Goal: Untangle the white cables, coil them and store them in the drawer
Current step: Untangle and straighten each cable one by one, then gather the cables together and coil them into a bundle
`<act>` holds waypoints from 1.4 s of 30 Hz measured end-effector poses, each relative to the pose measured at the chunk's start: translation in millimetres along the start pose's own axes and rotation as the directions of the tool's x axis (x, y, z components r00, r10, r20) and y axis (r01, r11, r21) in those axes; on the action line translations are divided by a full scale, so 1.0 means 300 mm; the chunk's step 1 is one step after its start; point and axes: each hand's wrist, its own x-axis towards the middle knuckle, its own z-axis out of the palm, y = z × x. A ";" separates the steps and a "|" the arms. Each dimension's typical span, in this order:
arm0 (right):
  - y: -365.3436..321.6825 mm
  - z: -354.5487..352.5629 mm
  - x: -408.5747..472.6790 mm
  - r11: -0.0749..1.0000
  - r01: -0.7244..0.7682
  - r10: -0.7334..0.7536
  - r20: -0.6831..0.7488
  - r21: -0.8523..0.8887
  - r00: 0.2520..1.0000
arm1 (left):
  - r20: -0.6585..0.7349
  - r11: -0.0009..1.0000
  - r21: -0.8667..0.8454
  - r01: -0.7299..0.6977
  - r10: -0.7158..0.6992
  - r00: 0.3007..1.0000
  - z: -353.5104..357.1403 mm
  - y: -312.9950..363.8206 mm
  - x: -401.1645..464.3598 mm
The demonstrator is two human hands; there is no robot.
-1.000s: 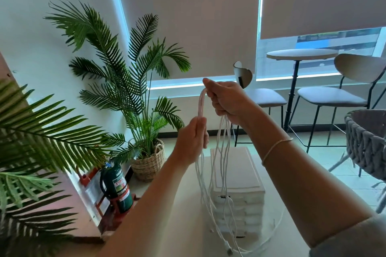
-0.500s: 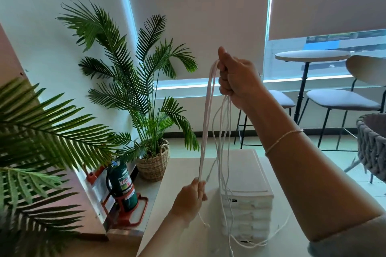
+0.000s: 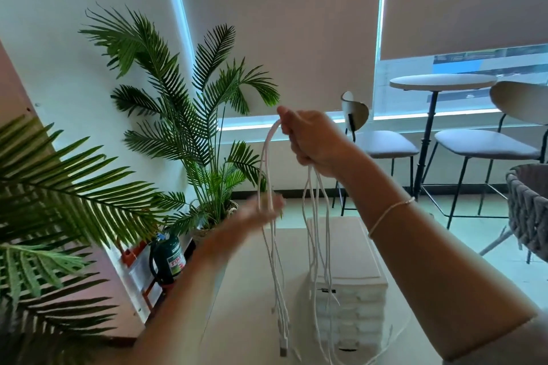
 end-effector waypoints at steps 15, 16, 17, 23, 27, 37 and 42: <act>0.152 0.024 -0.063 0.893 0.117 -0.160 0.063 0.435 0.985 | -0.524 0.983 -0.179 -0.035 -0.065 0.849 -0.091 0.458 0.117; 0.168 0.022 -0.075 0.871 0.110 -0.163 0.070 0.478 0.984 | -0.530 0.985 -0.167 -0.034 -0.060 0.846 -0.089 0.465 0.115; 0.185 0.017 -0.086 0.860 0.092 -0.155 0.086 0.501 0.984 | -0.543 0.983 -0.182 -0.033 -0.072 0.836 -0.090 0.472 0.114; 0.313 0.011 -0.145 0.795 -0.088 -0.048 0.207 0.601 0.977 | -0.601 0.981 -0.190 -0.047 -0.078 0.795 -0.137 0.483 0.114; 0.423 0.015 -0.193 0.779 -0.243 0.116 0.248 0.579 0.962 | -0.612 0.977 -0.200 -0.079 -0.062 0.788 -0.166 0.503 0.108; 0.693 -0.032 -0.349 0.813 -0.416 0.291 0.336 0.406 0.896 | -0.616 0.975 -0.205 -0.081 -0.065 0.785 -0.176 0.504 0.120; 0.800 -0.054 -0.387 0.846 -0.470 0.420 0.230 0.251 0.878 | -0.612 0.965 -0.255 -0.061 -0.112 0.783 -0.153 0.489 0.125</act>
